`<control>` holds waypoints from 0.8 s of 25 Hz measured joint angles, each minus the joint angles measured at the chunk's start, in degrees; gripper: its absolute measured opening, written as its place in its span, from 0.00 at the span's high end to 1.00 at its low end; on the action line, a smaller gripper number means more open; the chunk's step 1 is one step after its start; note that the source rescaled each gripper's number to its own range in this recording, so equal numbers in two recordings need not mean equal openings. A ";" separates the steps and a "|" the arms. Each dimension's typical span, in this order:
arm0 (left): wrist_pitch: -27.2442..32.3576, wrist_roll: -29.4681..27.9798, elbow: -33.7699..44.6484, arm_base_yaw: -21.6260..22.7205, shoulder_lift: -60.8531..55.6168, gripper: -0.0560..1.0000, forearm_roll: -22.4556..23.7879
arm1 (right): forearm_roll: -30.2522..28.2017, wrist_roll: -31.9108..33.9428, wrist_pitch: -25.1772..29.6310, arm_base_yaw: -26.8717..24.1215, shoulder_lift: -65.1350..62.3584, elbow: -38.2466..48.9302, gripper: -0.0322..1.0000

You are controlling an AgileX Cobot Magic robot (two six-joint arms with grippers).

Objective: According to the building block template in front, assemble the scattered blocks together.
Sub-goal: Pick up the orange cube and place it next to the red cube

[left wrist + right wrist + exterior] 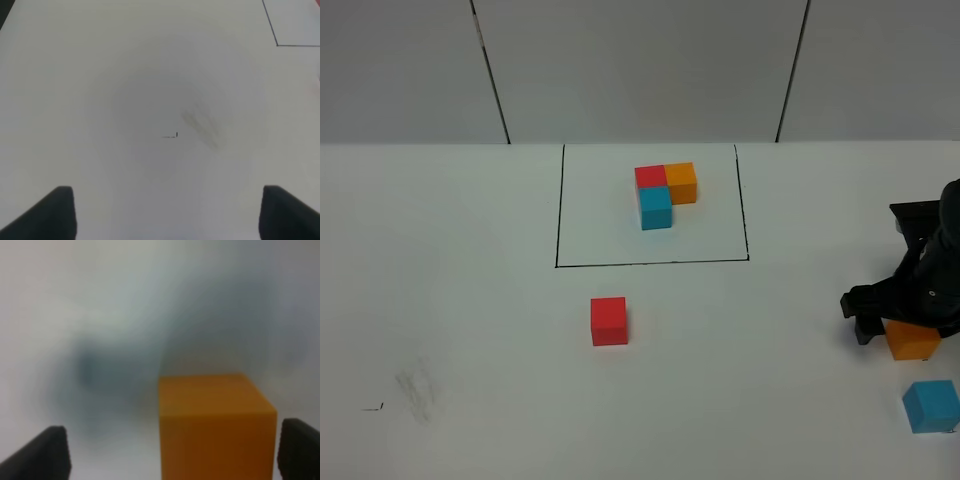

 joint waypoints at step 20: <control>0.00 0.00 0.00 0.00 0.00 0.14 0.00 | 0.00 0.24 -1.47 0.00 3.46 0.00 0.57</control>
